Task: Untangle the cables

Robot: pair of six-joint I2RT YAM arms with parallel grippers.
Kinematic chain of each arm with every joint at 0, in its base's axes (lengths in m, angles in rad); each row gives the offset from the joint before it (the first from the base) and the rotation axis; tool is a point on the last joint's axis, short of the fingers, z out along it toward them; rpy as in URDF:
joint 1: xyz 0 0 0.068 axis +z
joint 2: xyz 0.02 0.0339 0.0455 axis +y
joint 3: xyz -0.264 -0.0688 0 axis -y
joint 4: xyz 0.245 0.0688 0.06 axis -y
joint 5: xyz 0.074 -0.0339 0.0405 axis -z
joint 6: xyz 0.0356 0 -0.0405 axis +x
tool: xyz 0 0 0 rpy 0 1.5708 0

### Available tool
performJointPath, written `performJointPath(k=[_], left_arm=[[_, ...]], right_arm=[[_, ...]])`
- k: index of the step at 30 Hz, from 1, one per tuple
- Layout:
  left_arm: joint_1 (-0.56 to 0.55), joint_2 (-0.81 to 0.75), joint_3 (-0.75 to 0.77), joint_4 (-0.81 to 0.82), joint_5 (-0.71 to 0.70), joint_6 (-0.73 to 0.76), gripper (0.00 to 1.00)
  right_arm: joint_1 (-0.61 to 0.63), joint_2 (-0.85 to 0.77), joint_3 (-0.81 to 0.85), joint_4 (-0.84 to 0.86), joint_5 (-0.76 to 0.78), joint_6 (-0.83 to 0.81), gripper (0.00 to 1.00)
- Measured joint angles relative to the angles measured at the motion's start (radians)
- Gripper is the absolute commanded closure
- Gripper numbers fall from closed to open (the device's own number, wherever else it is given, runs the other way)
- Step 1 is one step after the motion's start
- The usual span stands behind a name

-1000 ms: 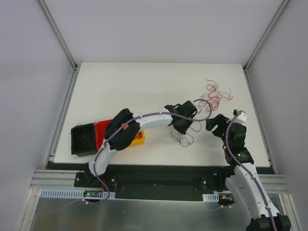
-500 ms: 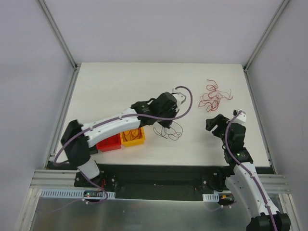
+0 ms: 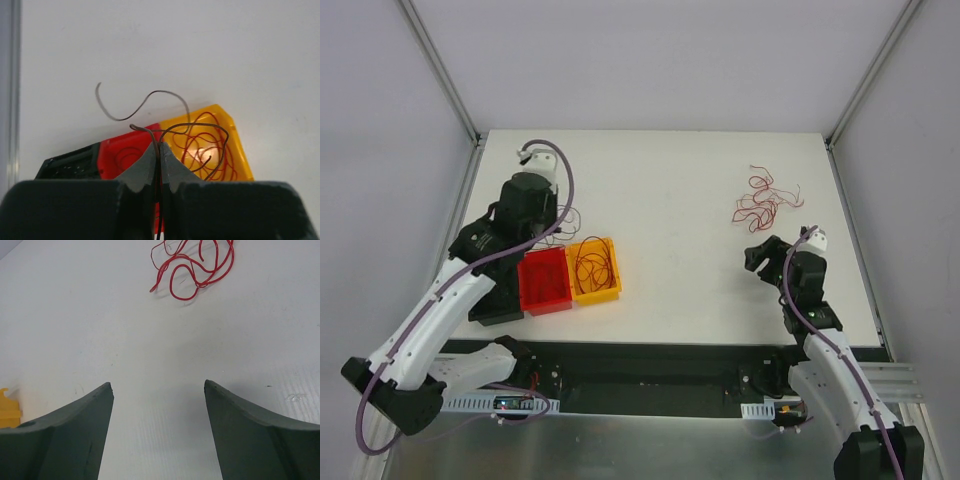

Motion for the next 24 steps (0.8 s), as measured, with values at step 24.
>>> performJointPath(k=[24], left_arm=[[0.229,0.027,-0.256,-0.146,-0.018,-0.284,1.00]], right_arm=[[-0.010,0.025,0.000,0.018,-0.034,0.011,0.24]])
